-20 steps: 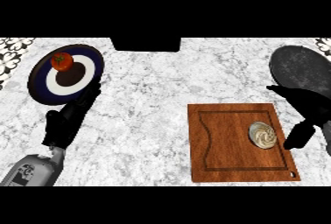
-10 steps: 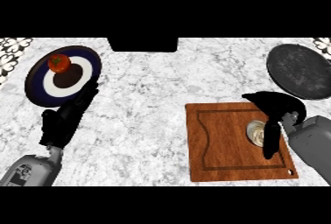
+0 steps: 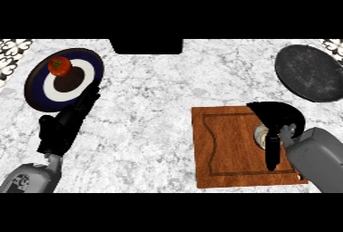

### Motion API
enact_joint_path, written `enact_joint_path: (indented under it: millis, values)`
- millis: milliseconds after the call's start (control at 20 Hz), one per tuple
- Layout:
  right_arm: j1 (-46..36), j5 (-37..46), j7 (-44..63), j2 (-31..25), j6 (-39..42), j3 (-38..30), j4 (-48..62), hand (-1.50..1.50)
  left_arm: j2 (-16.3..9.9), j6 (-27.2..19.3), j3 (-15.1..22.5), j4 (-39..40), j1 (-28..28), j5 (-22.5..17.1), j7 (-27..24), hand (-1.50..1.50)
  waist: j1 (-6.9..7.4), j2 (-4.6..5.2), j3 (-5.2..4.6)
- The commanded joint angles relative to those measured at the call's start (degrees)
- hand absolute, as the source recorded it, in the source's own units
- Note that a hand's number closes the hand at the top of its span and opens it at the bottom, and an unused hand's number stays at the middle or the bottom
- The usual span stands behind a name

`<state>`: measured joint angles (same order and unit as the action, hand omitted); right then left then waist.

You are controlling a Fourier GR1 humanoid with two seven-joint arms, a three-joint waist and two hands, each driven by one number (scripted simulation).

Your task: Pick the cupcake from the cutting board and place it in the pan

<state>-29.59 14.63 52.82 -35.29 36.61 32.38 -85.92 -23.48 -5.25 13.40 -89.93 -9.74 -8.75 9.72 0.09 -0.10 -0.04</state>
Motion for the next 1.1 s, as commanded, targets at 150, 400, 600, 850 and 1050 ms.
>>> enact_joint_path:
  millis: [150, 400, 600, 850, 1050]
  values:
    - [3.6, 6.3, 3.7, 2.3, 2.2, 0.3, -0.2, -1.5, 2.2, 0.8, -0.9, 0.0, -0.5, 2.3, 0.6, 0.0, -0.11, 0.05, 0.03]
    - [4.8, 11.4, -0.5, 4.9, 2.9, -3.1, 1.9, -1.5, 3.8, 2.3, -2.9, 1.2, -1.7, 4.4, 0.7, 0.0, -0.04, 0.11, 0.03]
    - [8.2, 16.2, -3.2, 6.0, 1.9, -3.3, 2.1, -1.5, 3.6, 4.6, -4.8, -0.4, 0.5, 3.8, 1.6, 0.0, -0.03, 0.07, 0.04]
    - [9.6, 18.5, -12.2, 4.9, 4.6, -2.7, 4.6, 1.5, 6.0, 4.3, -4.0, -0.7, 2.1, 6.0, 0.7, 0.0, 0.08, 0.11, 0.05]
    - [9.8, 19.8, -8.3, 9.8, 6.9, -1.8, 4.1, 1.5, 6.9, 5.0, -4.8, -0.8, -1.9, 6.4, 4.1, 0.0, -0.14, 0.09, 0.04]
